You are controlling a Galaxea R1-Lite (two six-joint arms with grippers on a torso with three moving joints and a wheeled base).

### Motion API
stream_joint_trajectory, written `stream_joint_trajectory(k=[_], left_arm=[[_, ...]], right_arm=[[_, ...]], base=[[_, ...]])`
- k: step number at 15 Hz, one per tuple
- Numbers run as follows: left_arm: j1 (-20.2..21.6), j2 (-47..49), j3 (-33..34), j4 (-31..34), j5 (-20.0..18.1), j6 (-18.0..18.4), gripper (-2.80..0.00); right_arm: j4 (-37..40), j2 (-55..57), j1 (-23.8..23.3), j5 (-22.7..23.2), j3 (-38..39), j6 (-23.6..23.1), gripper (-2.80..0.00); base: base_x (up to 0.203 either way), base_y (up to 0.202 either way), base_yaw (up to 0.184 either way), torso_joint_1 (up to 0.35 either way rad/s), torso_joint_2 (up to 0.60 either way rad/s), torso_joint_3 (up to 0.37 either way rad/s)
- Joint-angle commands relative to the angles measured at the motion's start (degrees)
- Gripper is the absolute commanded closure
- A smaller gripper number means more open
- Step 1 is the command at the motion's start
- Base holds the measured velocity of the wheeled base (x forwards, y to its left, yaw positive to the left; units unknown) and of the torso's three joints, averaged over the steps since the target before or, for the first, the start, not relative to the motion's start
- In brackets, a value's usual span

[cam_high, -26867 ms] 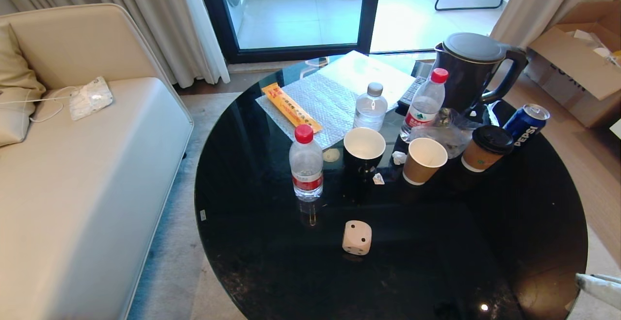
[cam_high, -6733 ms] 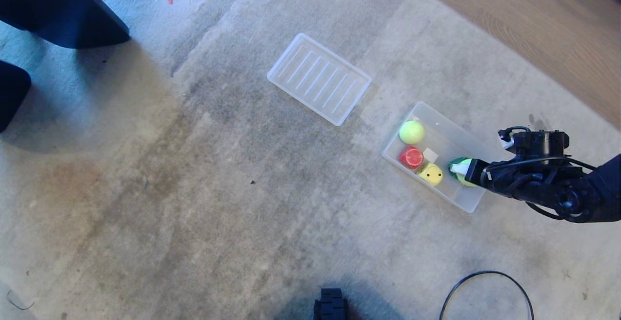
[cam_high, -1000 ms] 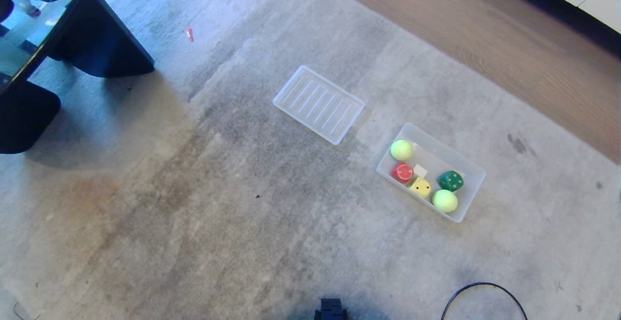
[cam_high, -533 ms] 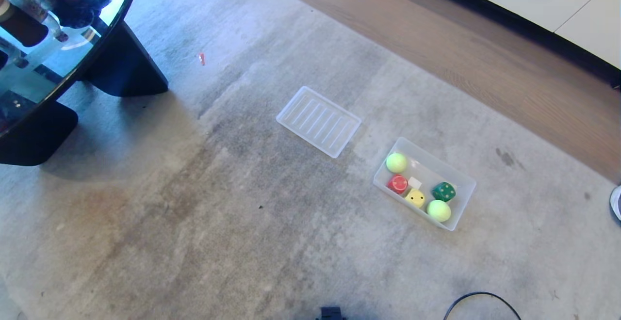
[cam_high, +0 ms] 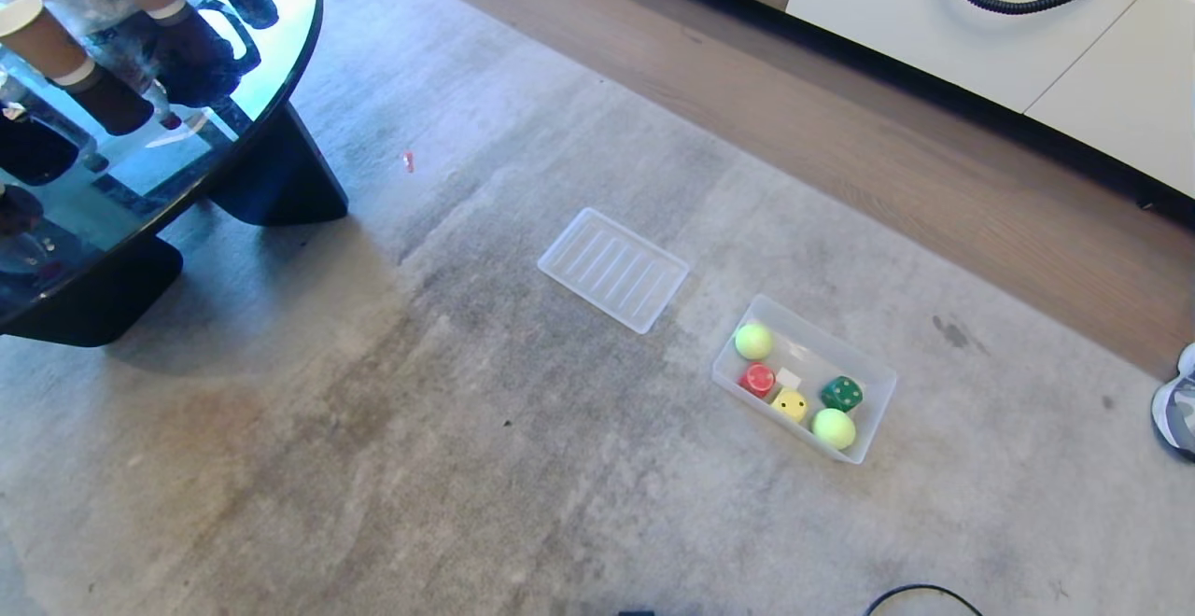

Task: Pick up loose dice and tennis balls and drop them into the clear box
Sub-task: Pick up toys out of the box

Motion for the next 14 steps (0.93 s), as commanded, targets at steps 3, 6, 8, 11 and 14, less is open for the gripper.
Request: stream_joint_trajectory(k=[3, 6, 8, 11, 14], left_arm=[[0.0, 0.0, 0.0, 0.0, 0.1, -0.1, 0.0], [0.0, 0.0, 0.0, -0.1, 0.0, -0.1, 0.0], [0.0, 0.0, 0.0, -0.1, 0.1, -0.1, 0.0], [0.0, 0.0, 0.0, 0.0, 0.0, -0.1, 0.0], [0.0, 0.0, 0.0, 0.0, 0.0, -0.1, 0.0]], right_arm=[[0.0, 0.1, 0.0, 0.0, 0.0, 0.0, 0.0], [0.1, 0.1, 0.0, 0.0, 0.0, 0.0, 0.0], [0.1, 0.1, 0.0, 0.0, 0.0, 0.0, 0.0], [0.1, 0.1, 0.0, 0.0, 0.0, 0.0, 0.0], [0.1, 0.1, 0.0, 0.0, 0.0, 0.0, 0.0]], base=[[0.0, 0.0, 0.0, 0.001, 0.0, 0.203], [0.0, 0.0, 0.0, 0.002, 0.0, 0.204], [0.0, 0.0, 0.0, 0.001, 0.0, 0.206], [0.0, 0.0, 0.0, 0.002, 0.0, 0.202], [0.0, 0.0, 0.0, 0.004, 0.0, 0.198]])
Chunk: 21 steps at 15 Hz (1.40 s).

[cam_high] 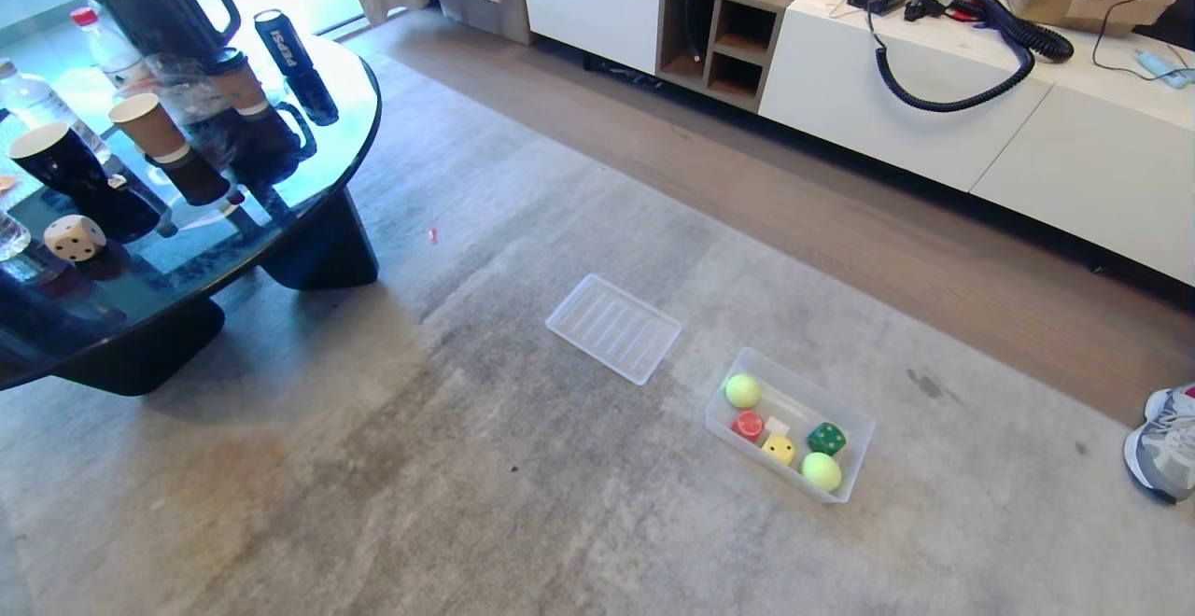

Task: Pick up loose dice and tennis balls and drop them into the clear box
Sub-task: Pick up toys out of the box

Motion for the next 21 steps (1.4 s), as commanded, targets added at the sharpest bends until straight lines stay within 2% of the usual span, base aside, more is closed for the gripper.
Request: stream_joint_trajectory(k=[1, 21], left_arm=[[0.0, 0.0, 0.0, 0.0, 0.1, -0.1, 0.0], [0.0, 0.0, 0.0, -0.2, 0.6, -1.8, 0.0]], right_arm=[[0.1, 0.1, 0.0, 0.0, 0.0, 0.0, 0.0], [0.1, 0.1, 0.0, 0.1, 0.0, -0.1, 0.0]], base=[[0.0, 0.0, 0.0, 0.004, 0.0, 0.201], [0.0, 0.0, 0.0, 0.002, 0.0, 0.203]])
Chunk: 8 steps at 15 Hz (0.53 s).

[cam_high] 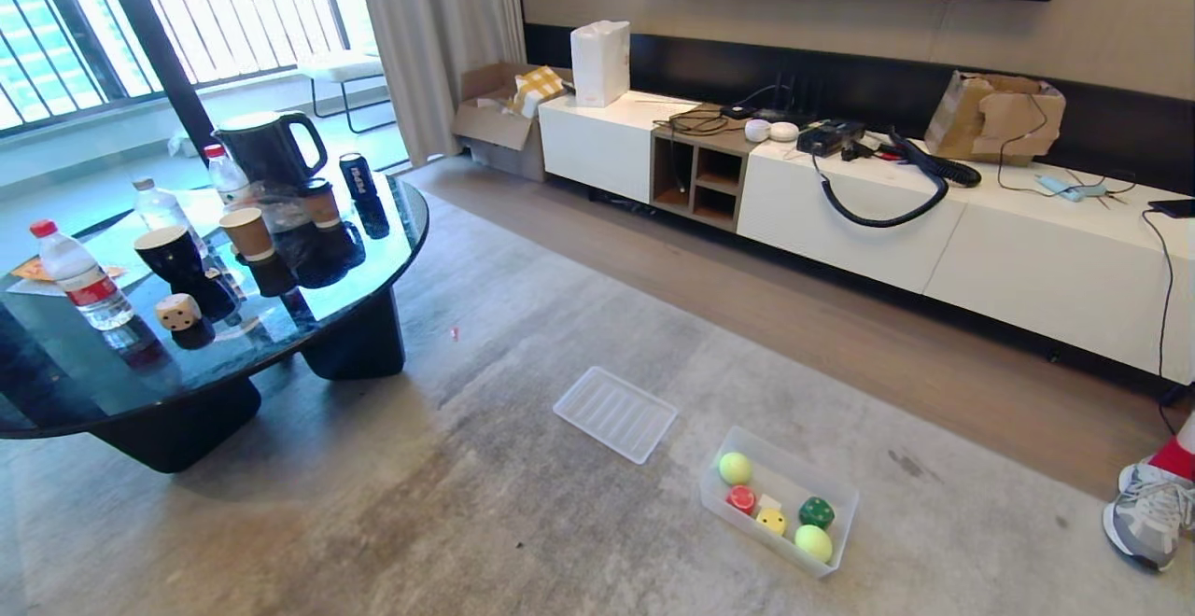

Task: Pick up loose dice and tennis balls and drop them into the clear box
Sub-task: Pick up toys out of the box

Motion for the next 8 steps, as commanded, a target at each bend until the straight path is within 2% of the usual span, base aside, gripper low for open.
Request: stream_joint_trajectory(k=[1, 8], left_arm=[[0.0, 0.0, 0.0, 0.0, 0.0, -0.2, 0.0], [0.0, 0.0, 0.0, 0.0, 0.0, -0.2, 0.0]], right_arm=[[0.0, 0.1, 0.0, 0.0, 0.0, 0.0, 0.0], [0.0, 0.1, 0.0, 0.4, 0.0, -0.2, 0.0]], base=[[0.0, 0.0, 0.0, 0.002, 0.0, 0.13], [0.0, 0.0, 0.0, 0.003, 0.0, 0.034]])
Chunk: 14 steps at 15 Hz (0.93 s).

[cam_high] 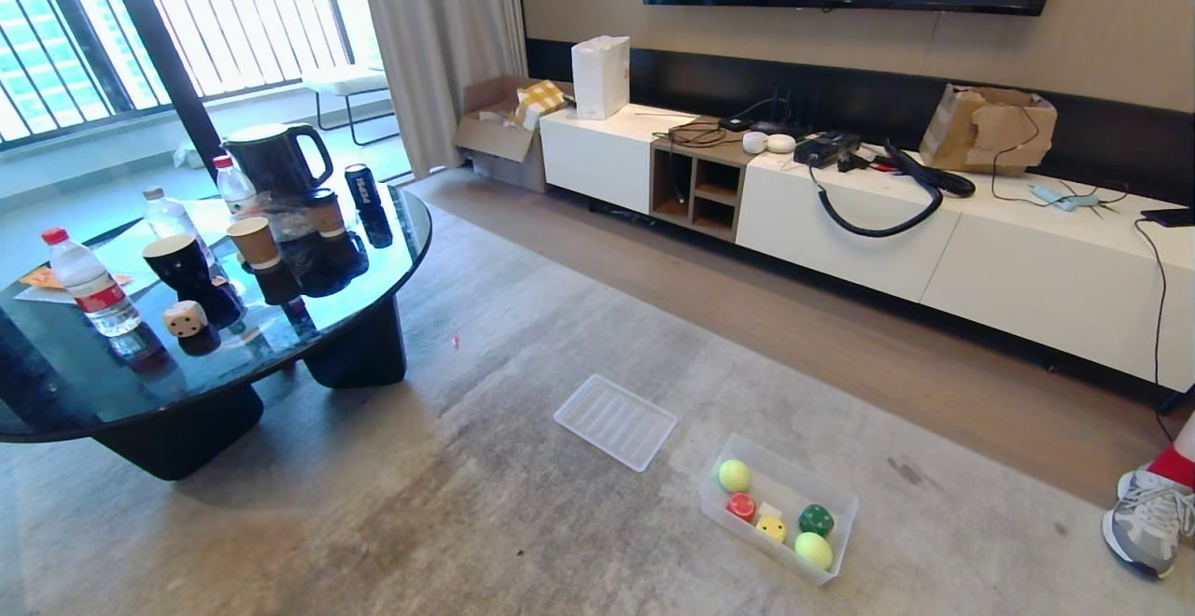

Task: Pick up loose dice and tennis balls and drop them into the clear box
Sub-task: Pick up toys out of the box

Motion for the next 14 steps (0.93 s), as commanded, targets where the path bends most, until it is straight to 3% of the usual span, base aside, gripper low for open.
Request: stream_joint_trajectory(k=[1, 5, 14], left_arm=[[0.0, 0.0, 0.0, 0.0, 0.1, -0.2, 0.0], [0.0, 0.0, 0.0, 0.0, 0.1, -0.2, 0.0], [0.0, 0.0, 0.0, 0.0, 0.1, -0.2, 0.0]], right_arm=[[0.0, 0.1, 0.0, 0.1, 0.0, 0.0, 0.0], [0.0, 0.1, 0.1, 0.1, 0.0, 0.0, 0.0], [0.0, 0.1, 0.1, 0.1, 0.0, 0.0, 0.0]], base=[[0.0, 0.0, 0.0, 0.0, 0.0, 0.0], [0.001, 0.0, 0.024, 0.002, 0.0, -0.001], [0.002, -0.009, 0.161, 0.002, 0.0, 0.003]])
